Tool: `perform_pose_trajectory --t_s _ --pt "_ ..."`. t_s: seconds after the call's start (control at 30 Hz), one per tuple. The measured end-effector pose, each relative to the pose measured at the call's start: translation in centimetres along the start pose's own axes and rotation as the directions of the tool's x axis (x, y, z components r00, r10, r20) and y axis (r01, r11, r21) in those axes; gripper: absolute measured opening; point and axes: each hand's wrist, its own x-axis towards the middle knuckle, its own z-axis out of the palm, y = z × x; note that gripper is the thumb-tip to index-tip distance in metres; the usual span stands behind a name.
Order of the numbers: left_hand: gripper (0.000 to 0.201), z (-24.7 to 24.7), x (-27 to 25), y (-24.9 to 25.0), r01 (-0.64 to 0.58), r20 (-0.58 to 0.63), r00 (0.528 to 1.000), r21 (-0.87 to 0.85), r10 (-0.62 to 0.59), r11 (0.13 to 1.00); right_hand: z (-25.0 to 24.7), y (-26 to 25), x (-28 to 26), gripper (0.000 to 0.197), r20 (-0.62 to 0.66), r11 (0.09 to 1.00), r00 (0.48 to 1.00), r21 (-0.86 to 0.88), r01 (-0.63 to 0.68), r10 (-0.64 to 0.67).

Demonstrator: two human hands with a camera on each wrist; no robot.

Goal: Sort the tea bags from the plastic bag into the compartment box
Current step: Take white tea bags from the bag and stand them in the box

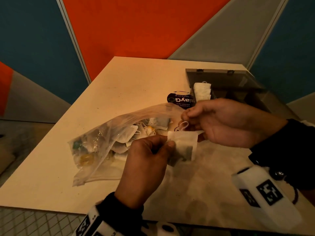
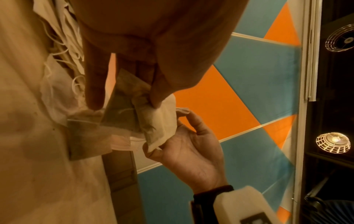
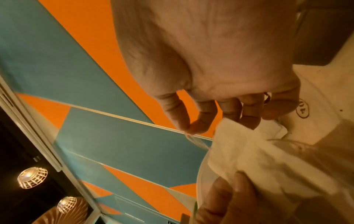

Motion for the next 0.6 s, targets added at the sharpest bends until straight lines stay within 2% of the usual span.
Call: perform_pose_trajectory --t_s 0.07,0.13,0.23,0.3,0.37,0.47,0.53,0.6 --pt "0.021 0.0 -0.1 -0.1 0.015 0.007 1.000 0.027 -0.015 1.000 -0.3 -0.1 -0.2 0.017 0.027 0.999 1.000 0.038 -0.001 0.000" --pt "0.020 0.1 -0.1 -0.2 0.030 0.007 1.000 0.041 -0.030 0.999 -0.3 0.0 -0.2 0.022 -0.001 0.999 1.000 -0.044 -0.001 0.001" --pt "0.021 0.2 0.0 -0.1 0.044 -0.004 0.999 0.057 -0.044 0.997 0.0 0.2 -0.2 0.048 -0.199 0.923 0.978 -0.385 -0.016 -0.066" --pt "0.021 0.2 0.1 0.0 0.037 -0.007 0.999 0.078 -0.037 0.996 0.3 0.3 -0.5 0.056 -0.206 0.838 0.974 -0.544 -0.034 -0.094" --pt "0.021 0.2 0.1 0.2 0.040 -0.001 0.999 0.077 -0.040 0.996 0.7 0.3 -0.7 0.048 -0.112 0.787 0.992 -0.617 -0.026 -0.055" --pt "0.020 0.3 0.0 0.3 0.049 0.022 0.998 0.107 -0.052 0.993 1.0 0.6 -0.3 0.022 -0.116 0.748 0.988 -0.664 -0.004 -0.098" --pt "0.021 0.4 -0.1 0.3 0.047 0.032 0.998 0.121 -0.051 0.991 0.9 0.6 0.0 0.012 -0.150 0.782 0.978 -0.623 0.021 -0.146" --pt "0.023 0.4 0.0 0.3 0.043 0.038 0.998 0.135 -0.048 0.990 0.7 0.6 0.1 0.014 -0.151 0.838 0.980 -0.544 0.030 -0.133"
